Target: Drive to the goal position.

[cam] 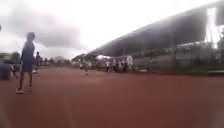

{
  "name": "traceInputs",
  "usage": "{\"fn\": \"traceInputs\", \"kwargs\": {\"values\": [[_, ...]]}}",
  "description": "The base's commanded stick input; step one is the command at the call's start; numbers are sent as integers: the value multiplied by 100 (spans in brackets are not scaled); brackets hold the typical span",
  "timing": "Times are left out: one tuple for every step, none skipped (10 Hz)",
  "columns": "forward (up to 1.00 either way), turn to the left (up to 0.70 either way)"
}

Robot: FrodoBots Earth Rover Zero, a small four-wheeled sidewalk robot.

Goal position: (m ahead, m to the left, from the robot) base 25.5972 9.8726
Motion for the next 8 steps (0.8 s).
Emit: {"fn": "traceInputs", "kwargs": {"values": [[50, 52], [50, 52], [50, 52], [50, 52], [50, 52], [50, 28], [50, 4], [50, 2]]}}
